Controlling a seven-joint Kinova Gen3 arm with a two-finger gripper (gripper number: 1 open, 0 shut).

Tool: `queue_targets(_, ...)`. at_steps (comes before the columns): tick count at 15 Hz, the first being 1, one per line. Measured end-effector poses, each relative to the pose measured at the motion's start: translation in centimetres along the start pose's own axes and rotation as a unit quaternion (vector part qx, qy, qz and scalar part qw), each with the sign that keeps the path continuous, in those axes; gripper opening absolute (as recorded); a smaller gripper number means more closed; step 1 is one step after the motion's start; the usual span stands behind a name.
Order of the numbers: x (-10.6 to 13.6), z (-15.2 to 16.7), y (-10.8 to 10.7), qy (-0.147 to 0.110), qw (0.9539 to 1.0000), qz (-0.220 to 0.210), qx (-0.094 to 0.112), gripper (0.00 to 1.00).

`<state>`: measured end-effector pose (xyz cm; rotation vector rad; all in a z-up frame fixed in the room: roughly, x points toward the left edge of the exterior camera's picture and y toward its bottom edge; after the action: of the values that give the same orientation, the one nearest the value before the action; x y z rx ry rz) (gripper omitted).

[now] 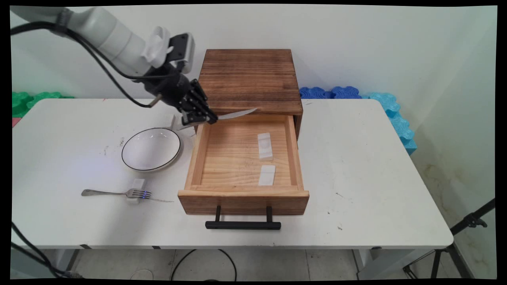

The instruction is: Place the picked object into the drawer

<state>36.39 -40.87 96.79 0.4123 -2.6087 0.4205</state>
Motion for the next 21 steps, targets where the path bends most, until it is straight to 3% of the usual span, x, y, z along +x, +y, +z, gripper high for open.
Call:
queue_targets(12,4.0,5.4,-0.1,-0.008,0.9998,0.018,0.009,0.0)
queue_targets(21,4.6,9.7,-0.5,-0.017,0.9996,0.02,0.007,0.0)
